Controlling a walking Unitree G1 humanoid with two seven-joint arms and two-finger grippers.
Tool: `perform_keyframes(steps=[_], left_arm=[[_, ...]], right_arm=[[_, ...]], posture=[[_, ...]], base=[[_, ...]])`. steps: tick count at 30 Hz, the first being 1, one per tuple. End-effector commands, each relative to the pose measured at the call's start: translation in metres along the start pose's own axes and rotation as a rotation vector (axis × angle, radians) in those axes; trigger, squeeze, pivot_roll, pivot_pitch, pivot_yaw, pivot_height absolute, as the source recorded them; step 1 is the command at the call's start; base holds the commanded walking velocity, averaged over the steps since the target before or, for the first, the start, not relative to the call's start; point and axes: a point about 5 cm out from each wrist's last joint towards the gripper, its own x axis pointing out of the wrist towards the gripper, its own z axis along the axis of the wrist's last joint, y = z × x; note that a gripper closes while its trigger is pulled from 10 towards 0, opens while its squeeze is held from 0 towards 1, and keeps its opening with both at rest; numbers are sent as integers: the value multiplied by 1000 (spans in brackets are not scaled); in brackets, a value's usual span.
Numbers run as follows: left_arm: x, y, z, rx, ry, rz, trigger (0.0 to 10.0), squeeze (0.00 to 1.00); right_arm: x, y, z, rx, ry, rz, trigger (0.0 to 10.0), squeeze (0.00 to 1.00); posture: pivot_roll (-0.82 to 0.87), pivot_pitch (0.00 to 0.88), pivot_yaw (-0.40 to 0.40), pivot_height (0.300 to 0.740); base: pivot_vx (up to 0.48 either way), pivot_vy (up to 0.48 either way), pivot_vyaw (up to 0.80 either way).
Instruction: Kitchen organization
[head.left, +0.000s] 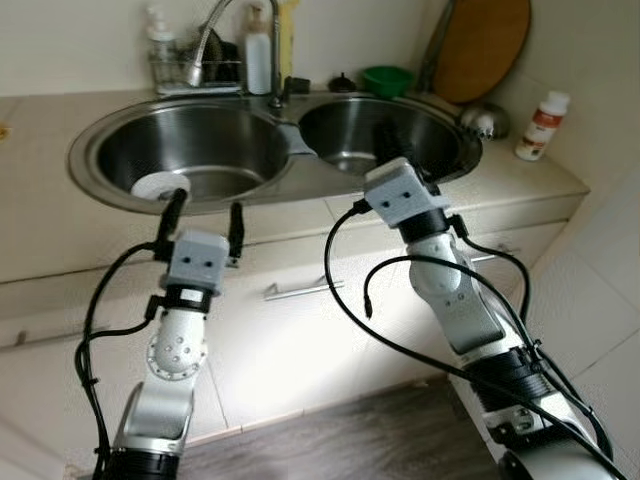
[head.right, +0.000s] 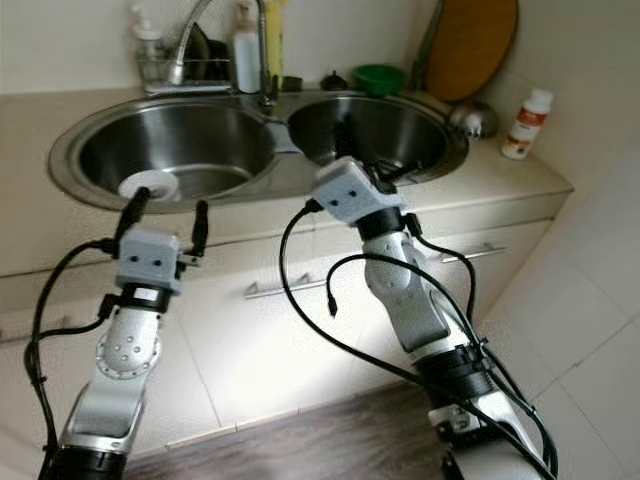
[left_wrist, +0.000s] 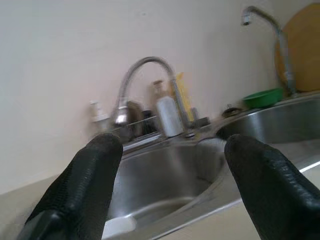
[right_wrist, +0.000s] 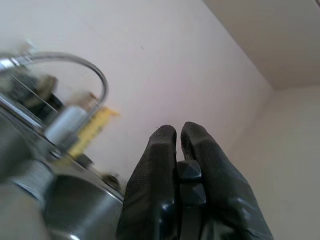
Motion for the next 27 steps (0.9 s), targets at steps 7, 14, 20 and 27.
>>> perform_keyframes(steps=[7,14,20,27], left_arm=[[2,-7,5,-14,-17,-17,10000,0],[3,-6,6,-7,-25,-8,10000,0],[4,-6,7,-6,-30,-8,10000,0],[4,-6,6,-4,-28,-9,10000,0]], right_arm=[[2,-9,-3,-24,5,-19,10000,0],[8,-15,0,-19,-13,-38,10000,0],[14,-20,4,-16,-31,-64,10000,0],[18,-24,2,-51,-35,-69,10000,0]], posture=[[119,0,-78,740],[119,0,-78,740],[121,0,-78,740],[121,0,-79,740]], base=[[325,0,457],[326,0,800],[326,0,133],[310,0,0]])
